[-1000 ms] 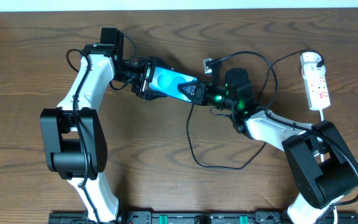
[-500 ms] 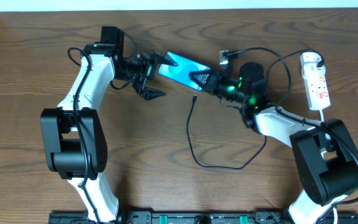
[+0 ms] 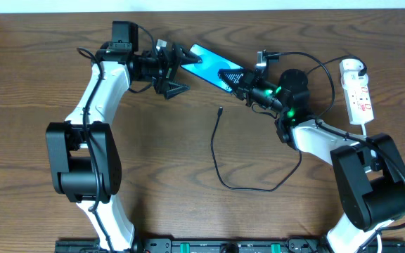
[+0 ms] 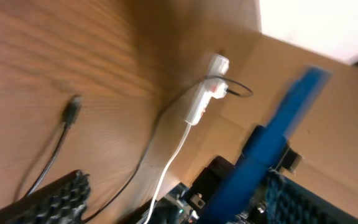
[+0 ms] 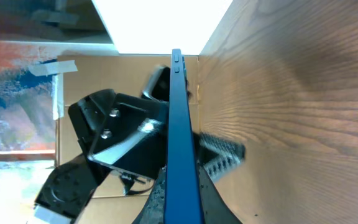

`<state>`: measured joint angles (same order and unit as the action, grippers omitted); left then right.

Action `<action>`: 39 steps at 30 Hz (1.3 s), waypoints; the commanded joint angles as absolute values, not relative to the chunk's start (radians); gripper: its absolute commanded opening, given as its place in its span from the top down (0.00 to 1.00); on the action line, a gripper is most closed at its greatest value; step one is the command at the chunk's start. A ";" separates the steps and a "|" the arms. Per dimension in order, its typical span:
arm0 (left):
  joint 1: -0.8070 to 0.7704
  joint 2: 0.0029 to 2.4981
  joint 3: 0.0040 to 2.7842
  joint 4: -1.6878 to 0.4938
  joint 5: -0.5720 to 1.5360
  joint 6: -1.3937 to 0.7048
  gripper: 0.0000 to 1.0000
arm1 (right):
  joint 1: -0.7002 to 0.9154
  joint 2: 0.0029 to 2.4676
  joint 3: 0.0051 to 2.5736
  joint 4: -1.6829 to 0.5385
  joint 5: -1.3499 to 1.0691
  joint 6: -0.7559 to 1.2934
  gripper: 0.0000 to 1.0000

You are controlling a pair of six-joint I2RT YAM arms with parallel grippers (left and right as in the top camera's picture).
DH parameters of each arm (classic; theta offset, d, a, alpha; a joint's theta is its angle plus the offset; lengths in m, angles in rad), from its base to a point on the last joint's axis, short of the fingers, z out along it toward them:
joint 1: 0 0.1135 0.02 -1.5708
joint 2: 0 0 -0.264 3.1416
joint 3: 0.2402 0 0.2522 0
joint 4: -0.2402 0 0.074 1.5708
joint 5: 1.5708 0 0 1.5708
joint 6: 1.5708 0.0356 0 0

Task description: Plug charger to phone and switch on socket

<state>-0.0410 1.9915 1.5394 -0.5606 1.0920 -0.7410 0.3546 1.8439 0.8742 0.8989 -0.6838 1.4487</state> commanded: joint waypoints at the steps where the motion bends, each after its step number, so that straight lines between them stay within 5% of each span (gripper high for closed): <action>1: -0.032 1.977 1.562 -0.462 1.286 -0.662 0.12 | 0.352 1.844 0.883 0.926 -0.698 1.504 0.99; 39: -0.014 1.977 1.562 -0.348 1.238 -0.625 0.11 | 0.442 1.844 0.883 0.995 -0.403 1.846 0.99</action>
<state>-0.0204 1.9915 1.5406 -0.3538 1.2762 -0.6460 0.4309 1.8450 0.8738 0.9806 -0.4576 1.7996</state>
